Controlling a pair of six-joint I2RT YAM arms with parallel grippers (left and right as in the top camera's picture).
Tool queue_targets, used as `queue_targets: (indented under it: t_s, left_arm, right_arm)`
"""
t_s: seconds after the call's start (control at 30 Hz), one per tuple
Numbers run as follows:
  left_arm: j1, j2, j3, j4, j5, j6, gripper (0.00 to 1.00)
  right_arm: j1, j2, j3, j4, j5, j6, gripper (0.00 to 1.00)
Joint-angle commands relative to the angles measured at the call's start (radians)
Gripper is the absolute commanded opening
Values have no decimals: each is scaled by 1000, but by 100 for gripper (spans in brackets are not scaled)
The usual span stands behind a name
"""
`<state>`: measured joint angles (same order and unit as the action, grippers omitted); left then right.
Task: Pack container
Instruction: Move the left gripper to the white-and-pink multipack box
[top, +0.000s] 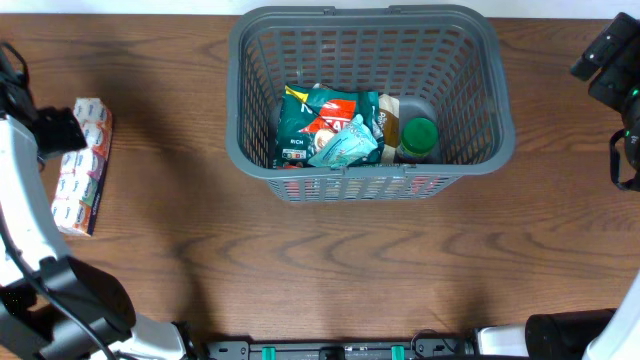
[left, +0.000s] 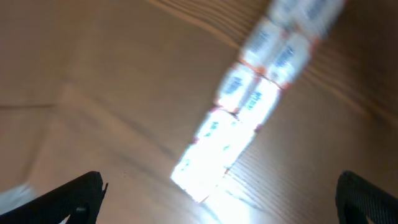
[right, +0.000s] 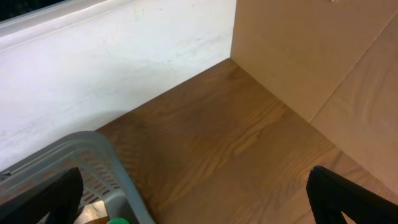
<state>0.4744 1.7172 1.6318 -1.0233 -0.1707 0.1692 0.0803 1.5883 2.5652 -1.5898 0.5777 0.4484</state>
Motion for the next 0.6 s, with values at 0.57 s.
queue_targets:
  t_s: [0.57]
  left_arm:
    - [-3, 183, -156, 228, 88, 325, 99]
  right_arm:
    - [-8, 1, -1, -1, 16, 14, 99]
